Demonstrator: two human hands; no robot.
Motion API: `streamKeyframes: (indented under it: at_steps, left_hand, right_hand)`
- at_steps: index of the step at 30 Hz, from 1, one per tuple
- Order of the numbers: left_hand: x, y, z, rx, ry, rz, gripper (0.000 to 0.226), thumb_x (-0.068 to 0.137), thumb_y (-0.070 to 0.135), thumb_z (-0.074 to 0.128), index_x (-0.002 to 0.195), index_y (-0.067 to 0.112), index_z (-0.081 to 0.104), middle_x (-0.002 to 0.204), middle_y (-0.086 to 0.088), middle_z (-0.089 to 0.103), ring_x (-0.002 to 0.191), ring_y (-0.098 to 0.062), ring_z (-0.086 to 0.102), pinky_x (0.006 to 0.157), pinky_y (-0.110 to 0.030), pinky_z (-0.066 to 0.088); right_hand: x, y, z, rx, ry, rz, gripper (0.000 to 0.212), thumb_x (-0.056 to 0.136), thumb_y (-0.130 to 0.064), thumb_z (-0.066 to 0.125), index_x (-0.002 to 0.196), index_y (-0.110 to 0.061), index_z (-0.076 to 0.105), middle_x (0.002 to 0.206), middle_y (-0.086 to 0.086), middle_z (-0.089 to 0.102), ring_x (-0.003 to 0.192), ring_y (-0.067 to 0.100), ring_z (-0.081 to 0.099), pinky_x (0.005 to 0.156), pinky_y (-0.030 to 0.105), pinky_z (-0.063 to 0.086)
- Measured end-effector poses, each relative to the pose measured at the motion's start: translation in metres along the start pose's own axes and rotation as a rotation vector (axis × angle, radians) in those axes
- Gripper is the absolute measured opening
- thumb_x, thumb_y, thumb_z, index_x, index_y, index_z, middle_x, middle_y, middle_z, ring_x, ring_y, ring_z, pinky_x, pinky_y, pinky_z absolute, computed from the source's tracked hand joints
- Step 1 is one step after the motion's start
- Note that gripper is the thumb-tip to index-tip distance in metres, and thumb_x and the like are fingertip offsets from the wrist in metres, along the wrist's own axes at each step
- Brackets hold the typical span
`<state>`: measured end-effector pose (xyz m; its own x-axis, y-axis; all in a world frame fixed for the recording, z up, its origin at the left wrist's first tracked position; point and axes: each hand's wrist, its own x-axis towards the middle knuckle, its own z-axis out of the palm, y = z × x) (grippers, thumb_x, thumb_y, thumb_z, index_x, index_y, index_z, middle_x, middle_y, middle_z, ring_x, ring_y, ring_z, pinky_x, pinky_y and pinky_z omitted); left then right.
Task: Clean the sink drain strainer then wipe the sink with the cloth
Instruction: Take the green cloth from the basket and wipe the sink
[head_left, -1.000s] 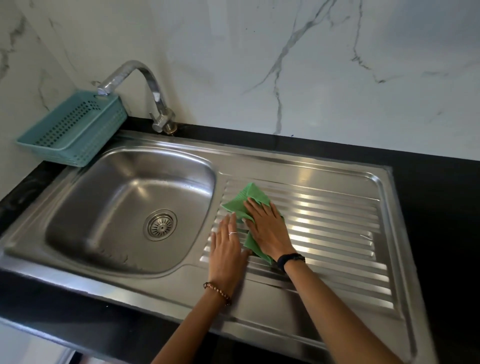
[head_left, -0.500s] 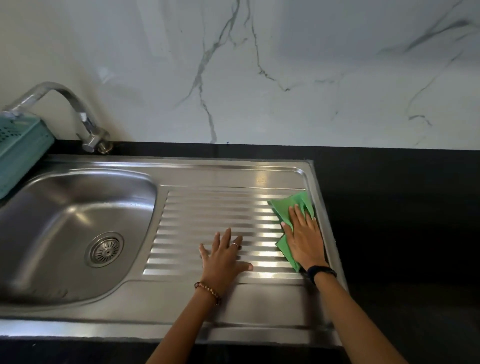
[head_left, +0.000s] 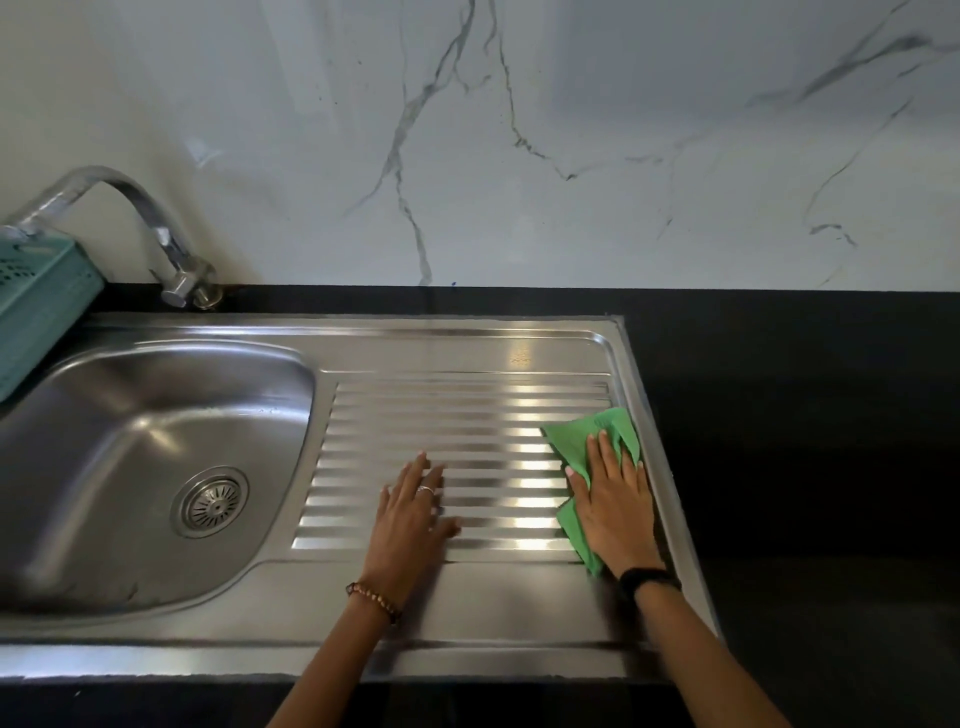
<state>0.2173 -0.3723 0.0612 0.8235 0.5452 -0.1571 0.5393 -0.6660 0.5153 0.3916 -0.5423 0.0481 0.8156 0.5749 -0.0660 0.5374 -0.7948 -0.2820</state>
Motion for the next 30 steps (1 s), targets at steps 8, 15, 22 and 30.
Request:
streamKeyframes:
  at_steps: [8, 15, 22, 30]
  left_hand:
    - [-0.03, -0.061, -0.031, 0.126, 0.053, -0.282, 0.086, 0.083, 0.06, 0.046, 0.147, 0.021, 0.003, 0.157, -0.014, -0.009, 0.144, -0.032, -0.009, 0.117, -0.05, 0.0]
    - [-0.038, -0.087, -0.039, 0.091, 0.013, -0.29, 0.102, 0.074, 0.07, 0.05, 0.147, 0.022, -0.002, 0.157, -0.01, -0.008, 0.145, -0.026, -0.006, 0.117, -0.046, 0.004]
    - [-0.049, -0.111, -0.051, 0.012, 0.011, -0.195, 0.1, 0.075, 0.059, 0.058, 0.147, 0.018, 0.002, 0.158, -0.001, -0.003, 0.146, -0.015, -0.001, 0.118, -0.031, 0.008]
    - [-0.056, -0.117, -0.05, 0.077, 0.006, -0.147, 0.098, 0.079, 0.066, 0.046, 0.146, 0.02, -0.009, 0.154, 0.004, -0.016, 0.142, -0.008, -0.012, 0.112, -0.023, -0.009]
  right_hand:
    - [0.024, -0.037, 0.012, -0.054, 0.026, 0.031, 0.055, 0.1, -0.04, 0.022, 0.148, -0.014, 0.017, 0.158, 0.006, 0.017, 0.145, 0.024, 0.017, 0.119, 0.047, 0.002]
    - [0.025, -0.139, 0.04, -0.063, -0.048, -0.266, 0.053, 0.1, -0.038, 0.024, 0.148, -0.015, 0.02, 0.156, 0.003, 0.022, 0.145, 0.018, 0.017, 0.118, 0.042, -0.001]
    - [0.04, -0.255, 0.072, -0.074, -0.167, -0.583, 0.053, 0.099, -0.038, 0.025, 0.147, -0.015, 0.022, 0.155, 0.003, 0.026, 0.143, 0.022, 0.02, 0.119, 0.048, 0.001]
    - [0.04, -0.255, 0.08, -0.103, -0.197, -0.773, 0.054, 0.099, -0.043, 0.024, 0.147, -0.019, 0.021, 0.156, -0.002, 0.024, 0.144, 0.02, 0.019, 0.118, 0.044, -0.004]
